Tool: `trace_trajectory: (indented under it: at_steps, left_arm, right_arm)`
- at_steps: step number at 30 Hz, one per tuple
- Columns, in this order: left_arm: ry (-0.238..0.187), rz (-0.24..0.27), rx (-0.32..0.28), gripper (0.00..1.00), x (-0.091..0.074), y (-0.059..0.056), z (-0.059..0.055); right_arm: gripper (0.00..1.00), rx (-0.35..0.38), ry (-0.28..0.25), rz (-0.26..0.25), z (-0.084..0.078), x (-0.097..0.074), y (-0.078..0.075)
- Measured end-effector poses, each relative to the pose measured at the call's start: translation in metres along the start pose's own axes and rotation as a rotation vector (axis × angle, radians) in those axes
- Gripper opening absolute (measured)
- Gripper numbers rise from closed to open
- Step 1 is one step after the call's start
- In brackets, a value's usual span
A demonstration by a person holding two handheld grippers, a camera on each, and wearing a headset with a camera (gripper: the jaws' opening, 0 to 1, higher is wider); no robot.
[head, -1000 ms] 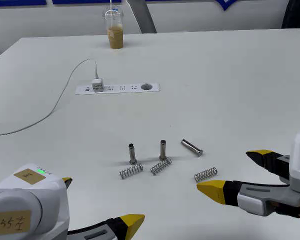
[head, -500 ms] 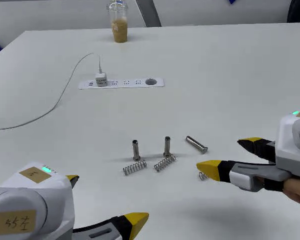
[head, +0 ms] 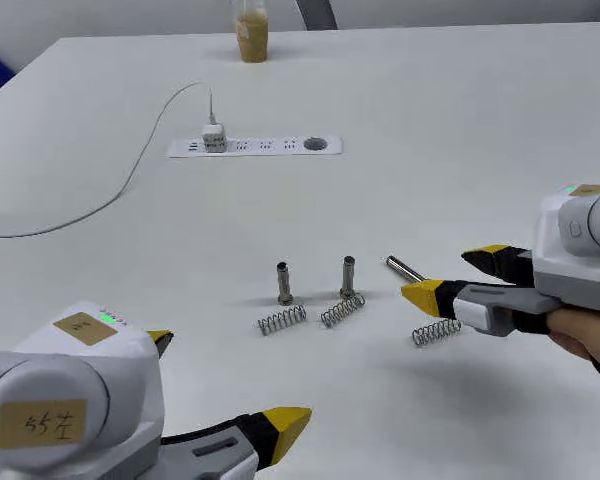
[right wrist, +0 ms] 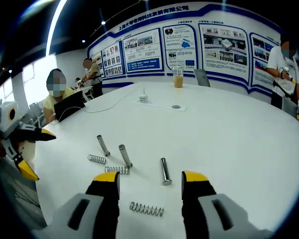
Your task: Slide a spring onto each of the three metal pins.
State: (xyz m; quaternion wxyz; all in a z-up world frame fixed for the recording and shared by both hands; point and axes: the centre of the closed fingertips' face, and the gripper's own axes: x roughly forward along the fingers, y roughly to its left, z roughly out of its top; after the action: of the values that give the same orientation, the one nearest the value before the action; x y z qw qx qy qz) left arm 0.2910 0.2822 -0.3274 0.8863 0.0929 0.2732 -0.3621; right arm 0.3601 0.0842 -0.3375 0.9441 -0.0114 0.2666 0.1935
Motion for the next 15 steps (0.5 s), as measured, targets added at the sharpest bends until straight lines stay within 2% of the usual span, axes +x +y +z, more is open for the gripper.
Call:
trace_trajectory:
  at_steps: [3,8,15]
  left_arm:
    - [0.002,-0.002,0.001,0.86,0.001,0.000,0.000]
    - [0.003,-0.004,0.001,0.86,0.002,0.000,0.001]
    - [0.014,-0.018,0.014,0.85,0.003,-0.006,-0.001]
  right_arm:
    - [0.49,-0.021,0.014,-0.002,0.000,0.008,-0.002]
    - [0.42,-0.043,0.026,0.019,0.002,0.021,-0.001]
    - [0.36,-0.035,0.037,0.035,0.002,0.038,-0.001]
